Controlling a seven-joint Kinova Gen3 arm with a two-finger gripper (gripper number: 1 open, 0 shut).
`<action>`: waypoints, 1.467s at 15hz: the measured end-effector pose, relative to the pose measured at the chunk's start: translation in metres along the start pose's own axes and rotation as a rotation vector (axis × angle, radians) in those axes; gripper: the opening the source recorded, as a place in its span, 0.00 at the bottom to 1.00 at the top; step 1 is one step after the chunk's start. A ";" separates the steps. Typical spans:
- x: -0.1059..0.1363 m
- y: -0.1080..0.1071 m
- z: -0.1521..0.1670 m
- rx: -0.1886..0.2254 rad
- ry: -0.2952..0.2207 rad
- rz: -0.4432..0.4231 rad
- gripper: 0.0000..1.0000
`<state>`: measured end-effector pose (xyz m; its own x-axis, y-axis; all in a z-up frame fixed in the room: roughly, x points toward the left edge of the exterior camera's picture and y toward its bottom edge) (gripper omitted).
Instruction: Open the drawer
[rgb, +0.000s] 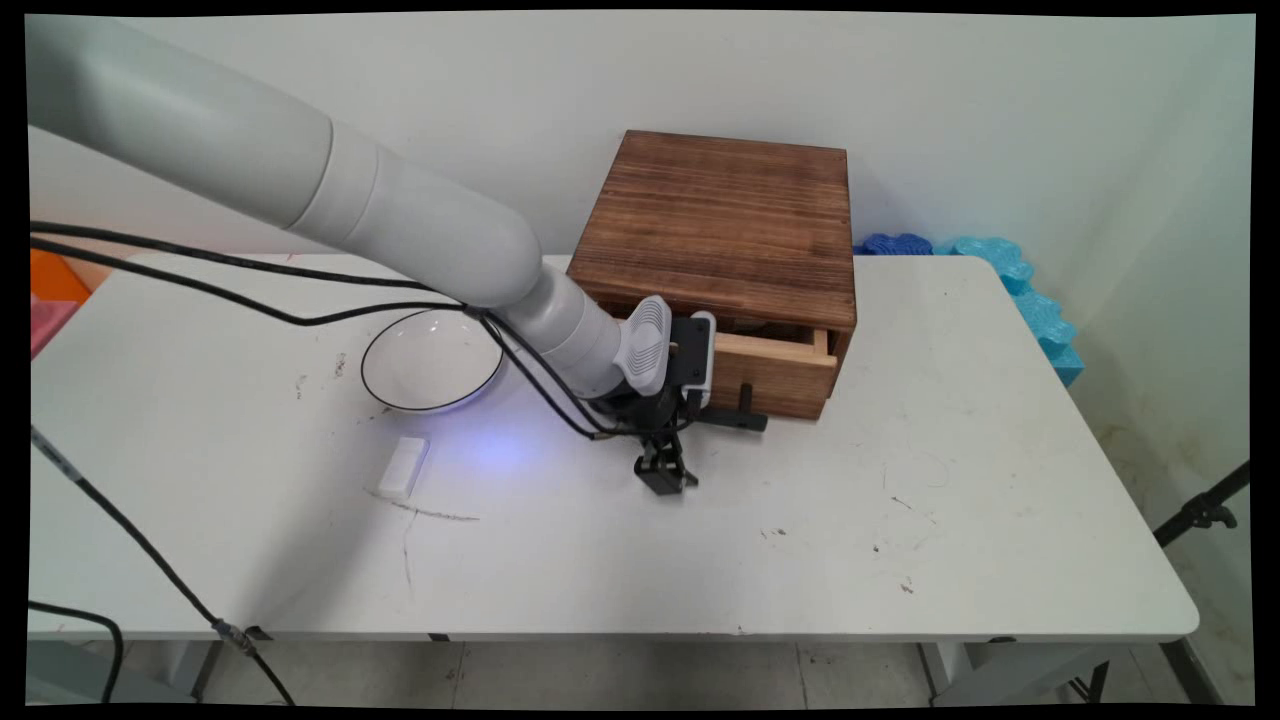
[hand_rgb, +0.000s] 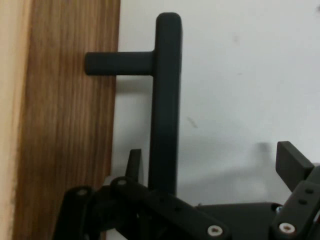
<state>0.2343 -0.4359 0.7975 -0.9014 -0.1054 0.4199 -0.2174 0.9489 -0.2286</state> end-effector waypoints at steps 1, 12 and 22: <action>0.000 0.006 -0.004 -0.010 -0.001 -0.002 1.00; -0.004 0.064 -0.037 -0.083 -0.010 -0.003 1.00; -0.009 0.115 -0.062 -0.123 0.002 0.016 1.00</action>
<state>0.2407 -0.3077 0.8224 -0.9037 -0.0889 0.4189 -0.1550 0.9798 -0.1264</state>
